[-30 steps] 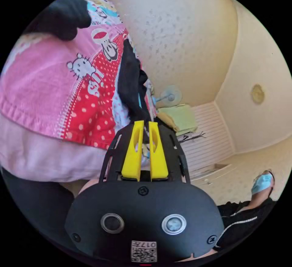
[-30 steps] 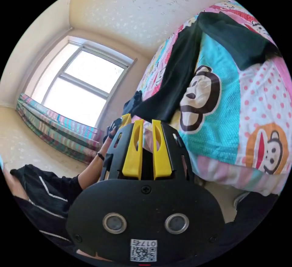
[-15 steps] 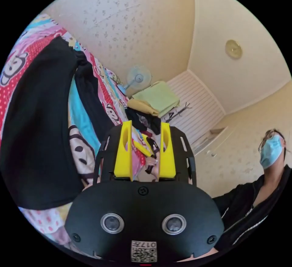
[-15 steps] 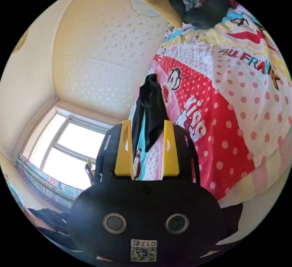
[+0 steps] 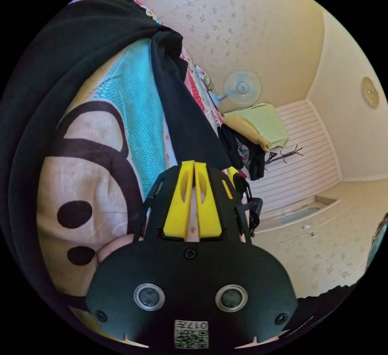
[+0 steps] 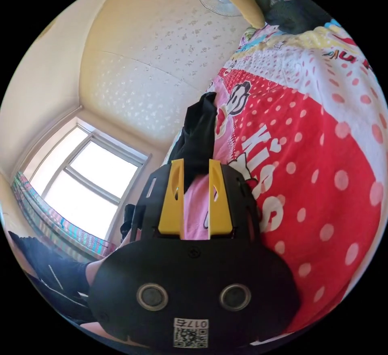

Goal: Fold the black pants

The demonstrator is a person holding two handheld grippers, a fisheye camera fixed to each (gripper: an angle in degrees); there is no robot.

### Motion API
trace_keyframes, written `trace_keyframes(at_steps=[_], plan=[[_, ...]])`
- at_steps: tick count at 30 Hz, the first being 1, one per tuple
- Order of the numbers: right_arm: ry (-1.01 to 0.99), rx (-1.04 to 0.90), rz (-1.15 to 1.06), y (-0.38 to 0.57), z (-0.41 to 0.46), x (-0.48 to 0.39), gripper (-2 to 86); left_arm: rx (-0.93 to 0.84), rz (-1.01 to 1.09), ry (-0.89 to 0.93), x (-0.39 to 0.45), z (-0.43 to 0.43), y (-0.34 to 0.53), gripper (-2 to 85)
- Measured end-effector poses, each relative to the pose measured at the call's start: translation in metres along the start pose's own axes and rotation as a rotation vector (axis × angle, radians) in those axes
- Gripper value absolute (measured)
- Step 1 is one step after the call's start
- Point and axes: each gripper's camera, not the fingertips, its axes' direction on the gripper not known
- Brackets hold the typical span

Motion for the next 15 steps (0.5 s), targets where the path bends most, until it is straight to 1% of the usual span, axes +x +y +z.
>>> trace_keyframes(at_steps=[4,6,8,10,13,15], plan=[[0.032,-0.013,0.019,0.000,0.007,-0.005,5.4,-0.014,-0.036,0.032,-0.008,0.003,-0.004,-0.9],[0.010,-0.020,0.030,0.001,0.007,-0.004,4.4,-0.032,-0.045,0.072,-0.011,0.001,-0.005,-0.9],[-0.008,-0.021,0.053,0.003,0.001,-0.007,4.0,-0.065,-0.032,0.116,-0.008,0.000,-0.006,-0.9],[-0.012,0.015,0.025,0.007,-0.009,-0.019,4.1,-0.065,-0.010,0.140,0.000,-0.007,-0.004,-0.8],[-0.023,0.107,-0.025,0.023,-0.025,-0.027,5.6,0.036,0.007,0.129,0.006,-0.027,0.001,0.1],[-0.063,0.149,0.013,0.033,-0.028,-0.015,9.2,0.167,0.006,0.121,0.004,-0.039,0.006,5.0]])
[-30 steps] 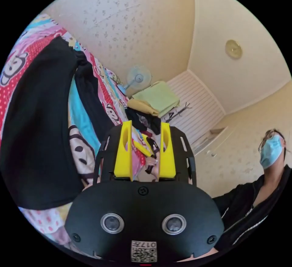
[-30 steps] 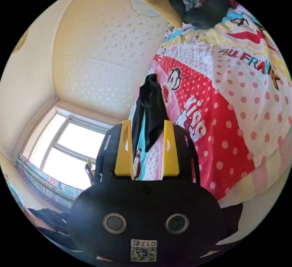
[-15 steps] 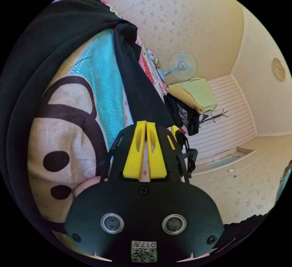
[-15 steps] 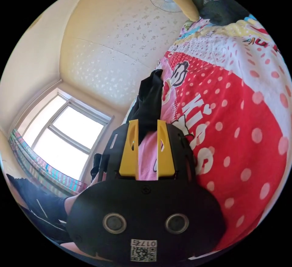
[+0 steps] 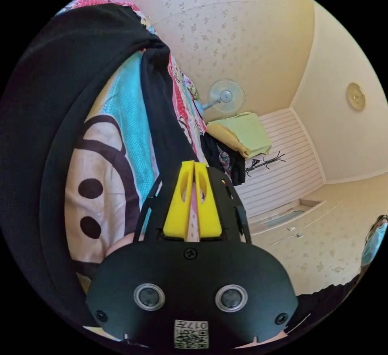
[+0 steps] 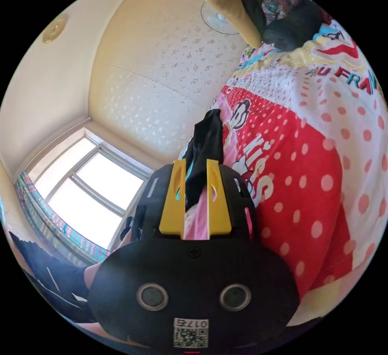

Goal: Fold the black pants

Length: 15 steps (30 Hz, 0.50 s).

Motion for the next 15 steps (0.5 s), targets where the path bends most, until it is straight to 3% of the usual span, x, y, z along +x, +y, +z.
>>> trace_keyframes(at_steps=[2,4,8,15], plan=[[-0.087,0.036,0.023,0.009,-0.004,0.017,10.1,0.016,-0.042,-0.035,-0.006,0.006,-0.001,13.1],[-0.034,0.008,0.042,0.009,0.003,0.018,9.4,-0.101,-0.043,-0.118,-0.010,0.028,-0.006,14.8],[0.065,-0.120,0.034,0.005,0.032,0.017,6.8,-0.155,-0.046,-0.334,-0.009,0.051,-0.012,8.3],[0.017,-0.152,0.003,0.015,0.045,0.033,3.4,-0.128,-0.059,-0.240,-0.035,0.046,-0.009,0.4]])
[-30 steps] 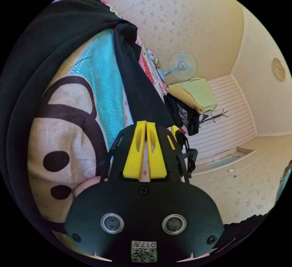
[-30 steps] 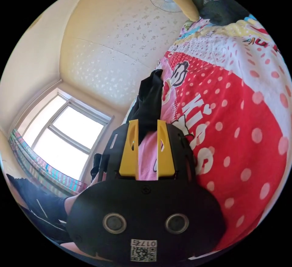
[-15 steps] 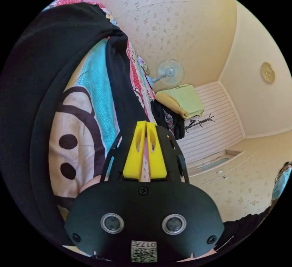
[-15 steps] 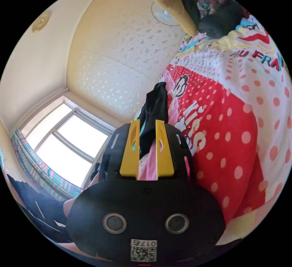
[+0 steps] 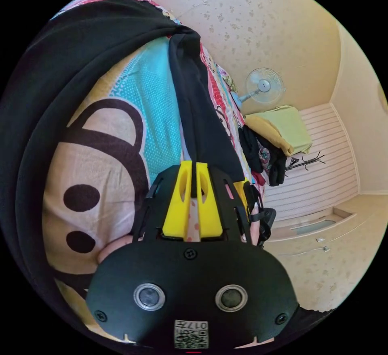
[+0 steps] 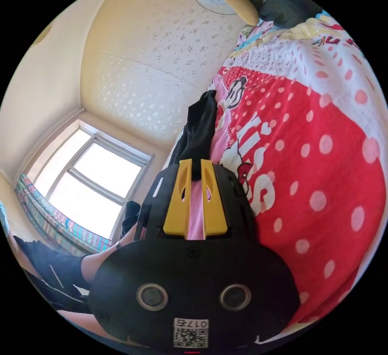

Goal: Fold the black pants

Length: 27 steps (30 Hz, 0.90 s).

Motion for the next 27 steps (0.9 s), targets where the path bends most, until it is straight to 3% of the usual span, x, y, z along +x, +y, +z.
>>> trace_keyframes(at_steps=[10,15,21,25,27], plan=[[-0.042,-0.037,0.022,0.023,0.007,0.021,1.8,0.010,-0.002,0.237,-0.040,-0.025,0.010,-0.9],[0.105,-0.007,0.026,0.051,-0.020,0.008,1.4,0.000,-0.008,0.309,-0.038,-0.055,0.026,-0.9],[0.173,-0.019,-0.193,0.086,-0.070,-0.046,1.1,0.012,0.043,0.421,-0.026,-0.089,0.070,-0.8],[0.396,-0.100,-0.311,0.112,-0.066,-0.049,1.2,0.026,0.033,0.357,-0.039,-0.088,0.108,-0.6],[0.426,-0.180,-0.265,0.122,-0.050,-0.022,1.3,0.024,-0.087,0.335,-0.073,-0.081,0.127,-0.2]])
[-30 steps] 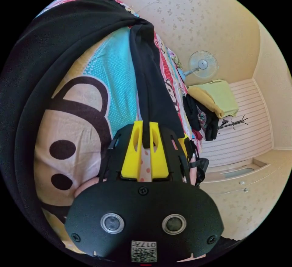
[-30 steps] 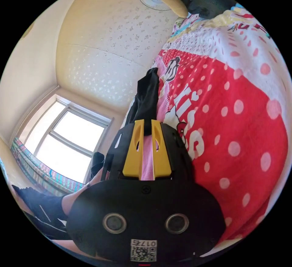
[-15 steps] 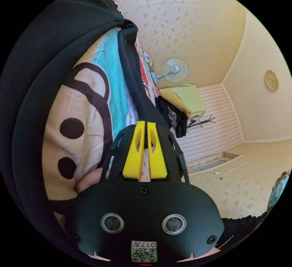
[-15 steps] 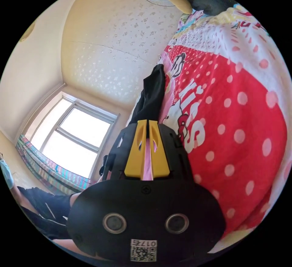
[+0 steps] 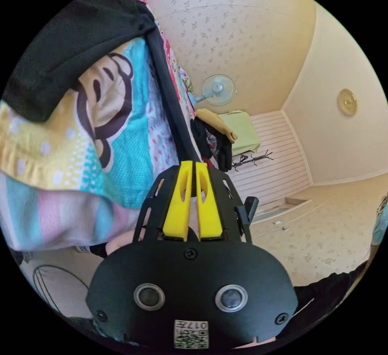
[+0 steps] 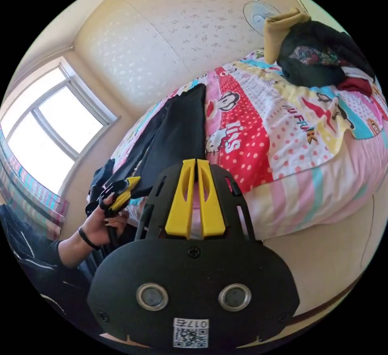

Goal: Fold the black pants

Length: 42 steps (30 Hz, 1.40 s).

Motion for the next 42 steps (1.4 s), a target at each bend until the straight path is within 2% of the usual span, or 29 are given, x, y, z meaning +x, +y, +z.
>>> trace_keyframes(at_steps=[2,4,6,8,10,11,12,15,17,20,23,26,29,34,38,42], plan=[[-0.109,0.008,0.066,0.014,0.004,0.013,1.8,0.056,-0.082,0.151,-0.022,-0.017,0.006,0.4],[-0.178,0.114,0.075,0.026,-0.016,0.009,2.8,0.032,-0.045,0.224,-0.025,-0.037,0.002,1.0],[-0.202,0.212,0.084,0.038,-0.035,-0.005,4.2,-0.033,0.118,0.232,-0.001,-0.075,-0.010,0.5],[-0.275,0.245,0.066,0.046,-0.038,-0.034,6.0,0.019,0.274,0.199,0.025,-0.116,-0.014,0.5],[-0.342,0.165,0.049,0.045,-0.016,-0.059,7.2,0.097,0.412,0.078,0.046,-0.157,-0.019,2.3],[-0.367,0.087,0.046,0.045,0.008,-0.076,8.2,0.148,0.459,-0.068,0.053,-0.182,-0.024,4.2],[-0.374,0.044,0.046,0.045,0.022,-0.085,8.7,0.190,0.453,-0.237,0.052,-0.204,-0.031,6.3],[-0.415,-0.167,0.035,0.047,0.103,-0.123,10.8,0.248,0.359,-0.489,0.022,-0.245,-0.041,11.2],[-0.463,-0.256,0.052,0.050,0.153,-0.143,12.1,0.269,0.314,-0.463,-0.006,-0.260,-0.038,12.6],[-0.364,-0.302,0.096,0.052,0.188,-0.151,12.6,0.328,0.260,-0.375,-0.046,-0.265,-0.023,13.7],[-0.379,-0.259,0.154,0.057,0.198,-0.144,11.9,0.369,0.315,-0.354,-0.056,-0.266,-0.013,13.1],[-0.410,-0.262,0.209,0.064,0.208,-0.136,9.3,0.273,0.360,-0.359,-0.055,-0.262,-0.015,8.9],[-0.417,-0.225,0.228,0.070,0.203,-0.134,5.5,0.185,0.357,-0.258,-0.058,-0.255,-0.018,5.4],[-0.498,-0.229,0.219,0.062,0.187,-0.141,3.4,0.238,0.399,-0.214,-0.038,-0.275,-0.008,4.9],[-0.591,-0.233,0.107,0.055,0.167,-0.164,3.0,0.320,0.518,-0.297,0.006,-0.298,0.010,4.7],[-0.487,-0.288,0.081,0.070,0.184,-0.169,3.1,0.349,0.414,-0.361,-0.014,-0.294,0.028,4.8]])
